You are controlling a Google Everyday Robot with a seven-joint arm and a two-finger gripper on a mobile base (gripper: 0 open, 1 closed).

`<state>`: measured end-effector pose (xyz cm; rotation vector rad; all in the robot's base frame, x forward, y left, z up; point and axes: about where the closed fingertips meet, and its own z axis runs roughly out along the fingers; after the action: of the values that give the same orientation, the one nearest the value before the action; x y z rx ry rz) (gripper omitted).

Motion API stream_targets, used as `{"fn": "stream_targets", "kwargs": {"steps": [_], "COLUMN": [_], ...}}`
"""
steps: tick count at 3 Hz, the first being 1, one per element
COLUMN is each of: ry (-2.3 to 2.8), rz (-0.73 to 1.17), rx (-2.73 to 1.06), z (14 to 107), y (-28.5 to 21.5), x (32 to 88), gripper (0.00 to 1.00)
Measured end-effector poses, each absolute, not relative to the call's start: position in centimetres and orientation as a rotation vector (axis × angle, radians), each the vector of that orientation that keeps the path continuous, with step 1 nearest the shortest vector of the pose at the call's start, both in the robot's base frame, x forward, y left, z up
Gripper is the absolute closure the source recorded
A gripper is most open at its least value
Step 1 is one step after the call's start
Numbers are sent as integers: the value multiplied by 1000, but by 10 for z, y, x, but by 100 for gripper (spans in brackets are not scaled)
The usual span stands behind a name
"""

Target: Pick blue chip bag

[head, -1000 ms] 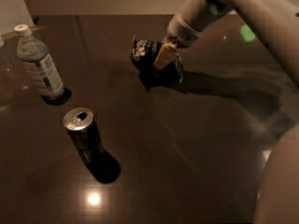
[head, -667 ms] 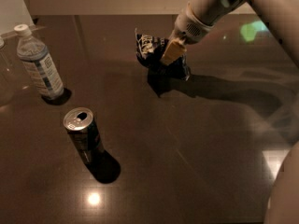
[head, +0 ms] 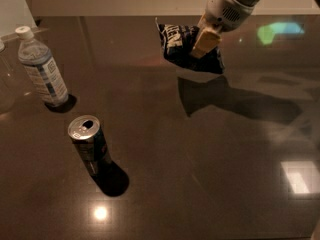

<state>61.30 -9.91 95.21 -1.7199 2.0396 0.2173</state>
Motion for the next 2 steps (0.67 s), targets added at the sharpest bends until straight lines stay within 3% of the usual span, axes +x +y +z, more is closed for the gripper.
{"fn": "stream_targets", "kwargs": {"steps": [2], "ry": [1911], "rz": [104], "rx": [-1760], "z": [1010], "y": [-115], "x": [600], "gripper": [100]}}
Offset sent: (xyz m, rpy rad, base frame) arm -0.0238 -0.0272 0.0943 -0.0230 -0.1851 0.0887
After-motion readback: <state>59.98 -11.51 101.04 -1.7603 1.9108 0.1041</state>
